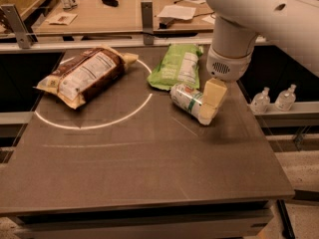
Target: Place 7up can upright
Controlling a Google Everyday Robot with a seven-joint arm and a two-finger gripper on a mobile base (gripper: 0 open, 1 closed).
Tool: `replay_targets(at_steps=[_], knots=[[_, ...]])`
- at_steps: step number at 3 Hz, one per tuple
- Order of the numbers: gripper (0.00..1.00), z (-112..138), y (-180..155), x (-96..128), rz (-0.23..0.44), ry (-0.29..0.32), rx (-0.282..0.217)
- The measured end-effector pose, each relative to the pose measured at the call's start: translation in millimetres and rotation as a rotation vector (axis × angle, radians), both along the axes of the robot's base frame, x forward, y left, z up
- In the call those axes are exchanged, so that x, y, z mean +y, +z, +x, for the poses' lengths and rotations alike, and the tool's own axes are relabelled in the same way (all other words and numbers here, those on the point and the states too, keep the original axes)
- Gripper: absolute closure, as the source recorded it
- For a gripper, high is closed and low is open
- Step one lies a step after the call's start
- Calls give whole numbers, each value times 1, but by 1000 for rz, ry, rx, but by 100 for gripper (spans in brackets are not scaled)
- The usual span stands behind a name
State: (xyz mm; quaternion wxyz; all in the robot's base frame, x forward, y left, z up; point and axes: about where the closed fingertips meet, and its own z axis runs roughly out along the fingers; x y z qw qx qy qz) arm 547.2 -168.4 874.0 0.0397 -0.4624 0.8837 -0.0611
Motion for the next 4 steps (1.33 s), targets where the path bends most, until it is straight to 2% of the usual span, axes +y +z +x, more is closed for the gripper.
replay_targets(at_steps=[1,2,4], knots=[[0,17,-10,12,6,-26,32],[0,31,-16,20,27,-77,73],[0,40,-23,39,113,-216,137]])
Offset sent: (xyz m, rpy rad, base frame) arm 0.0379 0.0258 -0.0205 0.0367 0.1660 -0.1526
